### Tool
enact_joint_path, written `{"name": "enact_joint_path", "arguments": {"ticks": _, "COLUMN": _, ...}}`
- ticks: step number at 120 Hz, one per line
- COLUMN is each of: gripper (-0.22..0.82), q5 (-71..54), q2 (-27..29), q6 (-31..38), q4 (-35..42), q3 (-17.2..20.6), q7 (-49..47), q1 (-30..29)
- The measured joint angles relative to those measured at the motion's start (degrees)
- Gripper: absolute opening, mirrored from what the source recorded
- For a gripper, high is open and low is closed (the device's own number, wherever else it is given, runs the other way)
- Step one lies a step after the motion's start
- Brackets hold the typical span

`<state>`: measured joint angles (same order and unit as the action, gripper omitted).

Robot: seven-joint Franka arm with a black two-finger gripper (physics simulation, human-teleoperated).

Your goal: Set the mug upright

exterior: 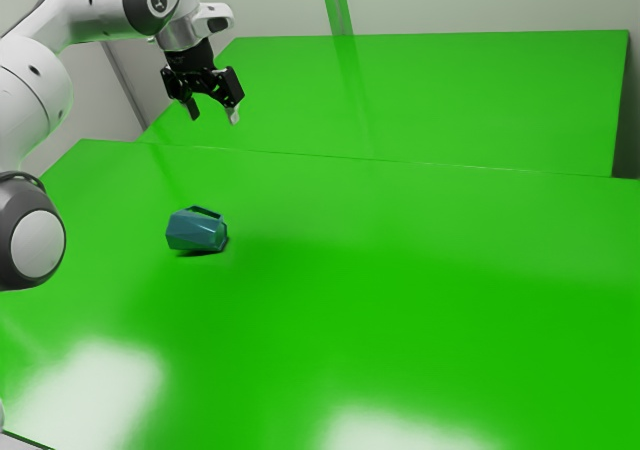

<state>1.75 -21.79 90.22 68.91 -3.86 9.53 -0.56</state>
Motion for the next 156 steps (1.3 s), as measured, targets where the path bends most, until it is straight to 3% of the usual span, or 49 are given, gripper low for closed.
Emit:
{"name": "enact_joint_path", "arguments": {"ticks": 20, "gripper": 0.60, "q5": 0.01, "q2": 0.22, "q6": 0.12, "q4": 0.69, "q3": -2.32, "q7": -0.35, "q1": 0.62}}
{"name": "enact_joint_path", "arguments": {"ticks": 40, "gripper": 0.60, "q5": -0.70, "q2": 3.28, "q6": 0.11, "q4": 8.43, "q3": -4.87, "q7": -1.61, "q1": 0.54}}
{"name": "enact_joint_path", "arguments": {"ticks": 46, "gripper": 0.60, "q5": -0.43, "q2": 4.96, "q6": -0.19, "q4": 11.01, "q3": -7.00, "q7": -2.01, "q1": 0.36}}
{"name": "enact_joint_path", "arguments": {"ticks": 61, "gripper": 0.60, "q5": 5.93, "q2": 6.12, "q6": -1.79, "q4": 16.30, "q3": -16.56, "q7": -1.29, "q1": 0.00}}
{"name": "enact_joint_path", "arguments": {"ticks": 73, "gripper": 0.60, "q5": 12.03, "q2": 5.74, "q6": -2.30, "q4": 18.84, "q3": -20.82, "q7": 1.12, "q1": -1.60}}
{"name": "enact_joint_path", "arguments": {"ticks": 107, "gripper": 0.60, "q5": 32.71, "q2": -2.89, "q6": -3.02, "q4": 19.79, "q3": -21.97, "q7": 12.73, "q1": -10.45}}
{"name": "enact_joint_path", "arguments": {"ticks": 136, "gripper": 0.60, "q5": 43.72, "q2": -3.64, "q6": -3.72, "q4": 26.87, "q3": -25.60, "q7": 21.96, "q1": -9.15}}
{"name": "enact_joint_path", "arguments": {"ticks": 156, "gripper": 0.60, "q5": 45.81, "q2": -4.13, "q6": -3.39, "q4": 28.42, "q3": -26.08, "q7": 27.10, "q1": -8.77}}
